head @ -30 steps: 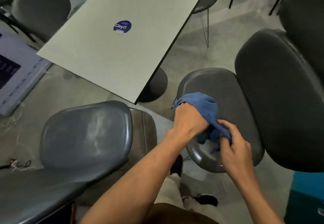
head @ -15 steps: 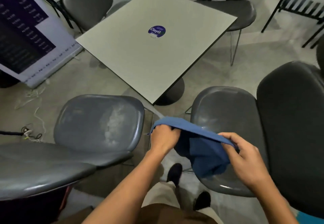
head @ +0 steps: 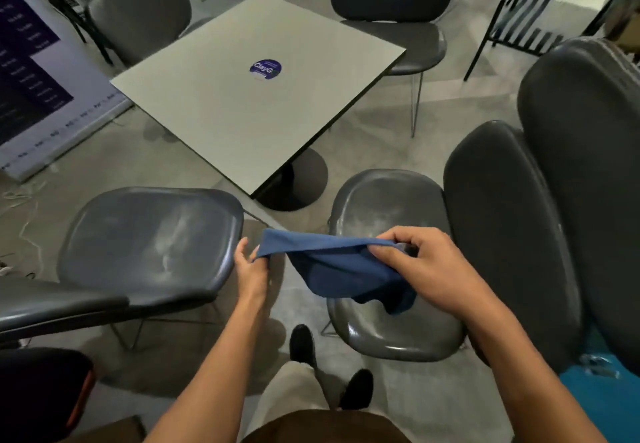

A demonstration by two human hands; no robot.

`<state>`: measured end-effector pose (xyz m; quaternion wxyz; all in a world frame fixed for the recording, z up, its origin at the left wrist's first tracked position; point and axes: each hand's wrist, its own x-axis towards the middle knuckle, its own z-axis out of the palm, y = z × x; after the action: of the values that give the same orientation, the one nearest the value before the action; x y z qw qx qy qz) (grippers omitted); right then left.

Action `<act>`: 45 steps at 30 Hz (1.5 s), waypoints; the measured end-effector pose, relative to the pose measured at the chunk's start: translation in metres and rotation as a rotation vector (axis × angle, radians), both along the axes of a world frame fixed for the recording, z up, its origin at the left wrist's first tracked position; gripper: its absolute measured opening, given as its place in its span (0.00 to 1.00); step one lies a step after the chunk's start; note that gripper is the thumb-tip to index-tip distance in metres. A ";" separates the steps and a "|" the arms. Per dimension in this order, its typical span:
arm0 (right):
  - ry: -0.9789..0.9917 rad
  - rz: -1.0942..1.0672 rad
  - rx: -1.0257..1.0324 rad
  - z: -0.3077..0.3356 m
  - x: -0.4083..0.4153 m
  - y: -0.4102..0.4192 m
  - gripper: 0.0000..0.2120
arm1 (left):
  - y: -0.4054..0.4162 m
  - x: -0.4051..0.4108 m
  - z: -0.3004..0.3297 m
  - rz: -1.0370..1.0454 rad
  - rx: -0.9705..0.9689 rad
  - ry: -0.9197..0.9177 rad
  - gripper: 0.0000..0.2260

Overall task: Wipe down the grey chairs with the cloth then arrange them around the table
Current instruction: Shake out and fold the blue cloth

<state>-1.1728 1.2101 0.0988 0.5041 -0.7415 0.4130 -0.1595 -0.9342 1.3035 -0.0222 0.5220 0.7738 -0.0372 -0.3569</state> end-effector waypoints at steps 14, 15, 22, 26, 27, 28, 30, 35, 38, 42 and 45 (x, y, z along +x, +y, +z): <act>-0.152 -0.050 0.490 0.062 -0.036 -0.096 0.12 | -0.025 0.044 0.062 -0.375 -0.234 0.088 0.09; -0.242 -0.071 0.578 0.055 -0.034 -0.096 0.12 | -0.026 0.045 0.066 -0.392 -0.275 0.136 0.12; -0.476 -0.074 0.887 -0.012 -0.009 -0.081 0.17 | -0.011 0.070 0.057 -0.428 -0.147 0.076 0.14; -0.378 0.055 0.897 -0.038 0.008 -0.077 0.28 | 0.013 0.089 0.055 -0.398 -0.015 0.191 0.25; -0.254 0.129 0.861 -0.047 0.012 -0.079 0.29 | 0.019 0.089 0.054 -0.345 0.021 0.258 0.28; -0.115 0.199 0.836 -0.059 0.016 -0.081 0.29 | 0.027 0.091 0.050 -0.307 0.077 0.300 0.31; 0.169 0.297 0.774 -0.079 0.025 -0.078 0.26 | 0.046 0.087 0.041 -0.288 0.186 0.297 0.31; 0.714 0.534 0.486 -0.130 0.032 -0.057 0.16 | 0.127 0.072 -0.001 -0.197 0.326 0.263 0.57; 0.528 0.500 0.669 -0.142 0.027 -0.042 0.16 | 0.174 0.049 -0.022 -0.093 0.331 0.328 0.51; 0.150 0.227 1.002 -0.144 0.016 -0.024 0.13 | 0.221 0.008 -0.013 0.050 0.183 0.425 0.29; 0.122 0.272 1.104 -0.156 0.009 -0.020 0.37 | 0.258 -0.015 -0.016 0.101 0.054 0.489 0.30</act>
<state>-1.1639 1.1904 -0.0571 0.8079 -0.4226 0.3646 0.1893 -0.9490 1.5616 -0.0385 0.5118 0.6791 0.1385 -0.5076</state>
